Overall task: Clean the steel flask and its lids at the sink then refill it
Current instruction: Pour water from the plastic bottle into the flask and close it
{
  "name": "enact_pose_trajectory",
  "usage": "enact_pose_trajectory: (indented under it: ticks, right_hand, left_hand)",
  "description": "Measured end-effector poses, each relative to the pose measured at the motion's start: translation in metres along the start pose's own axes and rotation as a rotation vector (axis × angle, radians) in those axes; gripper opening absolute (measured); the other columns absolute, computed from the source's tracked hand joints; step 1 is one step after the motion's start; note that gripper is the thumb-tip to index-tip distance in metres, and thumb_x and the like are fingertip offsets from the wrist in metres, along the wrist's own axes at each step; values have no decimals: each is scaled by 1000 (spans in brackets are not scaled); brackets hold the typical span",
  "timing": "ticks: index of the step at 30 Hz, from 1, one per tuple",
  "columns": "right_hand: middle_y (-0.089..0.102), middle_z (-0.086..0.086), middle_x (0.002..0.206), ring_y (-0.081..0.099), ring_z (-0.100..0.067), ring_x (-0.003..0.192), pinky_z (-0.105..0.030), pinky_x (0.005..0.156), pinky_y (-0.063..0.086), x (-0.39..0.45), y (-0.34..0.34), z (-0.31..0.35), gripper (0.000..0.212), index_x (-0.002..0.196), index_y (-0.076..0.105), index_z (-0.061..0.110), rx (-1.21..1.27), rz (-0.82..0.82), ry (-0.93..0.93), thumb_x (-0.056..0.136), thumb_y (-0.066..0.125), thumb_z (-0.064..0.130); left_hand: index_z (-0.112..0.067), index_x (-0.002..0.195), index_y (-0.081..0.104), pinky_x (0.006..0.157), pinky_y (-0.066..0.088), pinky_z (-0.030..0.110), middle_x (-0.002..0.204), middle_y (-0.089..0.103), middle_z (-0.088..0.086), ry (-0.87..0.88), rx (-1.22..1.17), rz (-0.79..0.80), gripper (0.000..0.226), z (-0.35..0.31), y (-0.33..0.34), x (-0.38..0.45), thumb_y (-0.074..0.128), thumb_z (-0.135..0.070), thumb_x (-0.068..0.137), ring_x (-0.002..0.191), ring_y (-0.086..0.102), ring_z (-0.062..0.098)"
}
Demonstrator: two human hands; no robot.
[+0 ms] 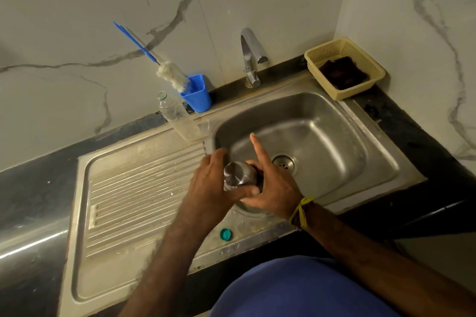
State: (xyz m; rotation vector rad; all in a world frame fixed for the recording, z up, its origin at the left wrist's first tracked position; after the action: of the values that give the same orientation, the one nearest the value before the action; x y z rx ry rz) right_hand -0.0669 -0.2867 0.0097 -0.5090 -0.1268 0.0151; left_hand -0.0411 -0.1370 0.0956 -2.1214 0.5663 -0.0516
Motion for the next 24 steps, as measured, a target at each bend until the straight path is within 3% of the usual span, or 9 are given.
enact_pose_trajectory:
  ticks: [1, 3, 6, 8, 10, 11, 14, 17, 24]
  right_hand:
    - [67, 15, 99, 67, -7, 83, -34, 80, 58, 1, 0, 1, 132, 156, -14, 40, -4, 2, -1, 70, 85, 31]
    - [68, 17, 103, 67, -7, 84, -35, 79, 58, 0, 1, 1, 130, 156, -14, 41, -19, 5, -7, 70, 84, 32]
    - [64, 23, 99, 66, -8, 84, -38, 78, 58, -2, 2, 1, 131, 154, -15, 44, -41, 19, -22, 70, 84, 30]
    - [61, 24, 92, 66, -7, 82, -38, 77, 58, -2, 1, 1, 131, 154, -16, 44, -49, 14, -29, 70, 84, 30]
    - [65, 19, 97, 67, -7, 84, -37, 80, 58, 0, -1, 1, 130, 155, -14, 43, -24, -12, -11, 69, 83, 31]
    - [66, 16, 100, 67, -8, 85, -38, 81, 59, 2, -3, 1, 129, 156, -13, 41, -10, -22, -8, 69, 83, 31]
    - [68, 12, 103, 67, -10, 82, -39, 78, 59, 4, -2, 4, 127, 156, -12, 41, -4, -17, -24, 70, 81, 31]
    - [68, 13, 97, 68, -9, 79, -37, 76, 59, 2, -1, 4, 129, 156, -10, 43, 26, -4, -17, 68, 82, 25]
    - [70, 15, 104, 68, -8, 87, -33, 80, 58, -3, 0, 5, 127, 159, 1, 34, -2, 33, -35, 65, 87, 27]
  left_hand:
    - [-19, 140, 48, 84, 42, 20, 134, 56, 2, -59, 64, -11, 92, 1, 4, 2, 66, -71, 66, 108, 54, 12]
    - [-20, 130, 55, 72, 39, 16, 120, 59, -1, -14, 137, -26, 70, -1, 8, 3, 66, -66, 78, 91, 54, 8]
    - [-27, 128, 61, 73, 45, 10, 118, 58, -11, 162, 124, 5, 49, -3, 4, 1, 81, -34, 84, 84, 56, -2]
    - [-28, 124, 63, 84, 53, 19, 120, 62, -11, 267, 64, -16, 50, 1, 1, -1, 85, -21, 79, 93, 59, -3]
    - [-25, 129, 60, 89, 57, 36, 125, 61, -9, 237, -11, -77, 59, 5, 0, -2, 87, -28, 77, 104, 60, 6]
    - [-23, 134, 56, 88, 57, 36, 126, 59, -7, 178, -10, -86, 69, 6, 2, -1, 87, -41, 74, 105, 60, 10]
    - [-21, 132, 54, 75, 46, 14, 112, 58, -8, 24, 117, -88, 84, 5, 11, 1, 79, -67, 66, 93, 57, 8]
    - [-22, 125, 60, 68, 37, 7, 104, 63, -9, 80, 156, -193, 67, 1, 9, -1, 79, -61, 75, 86, 56, 4]
    - [-20, 134, 57, 77, 44, 12, 118, 66, -2, 243, 227, -118, 68, 9, 13, -4, 80, -54, 80, 92, 59, 8]
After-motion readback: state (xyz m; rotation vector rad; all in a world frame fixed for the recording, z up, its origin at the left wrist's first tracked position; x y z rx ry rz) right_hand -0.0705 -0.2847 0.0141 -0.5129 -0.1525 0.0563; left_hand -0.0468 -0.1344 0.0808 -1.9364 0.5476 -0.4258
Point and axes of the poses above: each hand's wrist, its own x-axis towards the middle knuckle, its own y-axis out of the palm, z = x × y, the point moved 3 cm from there along x, towards the middle knuckle
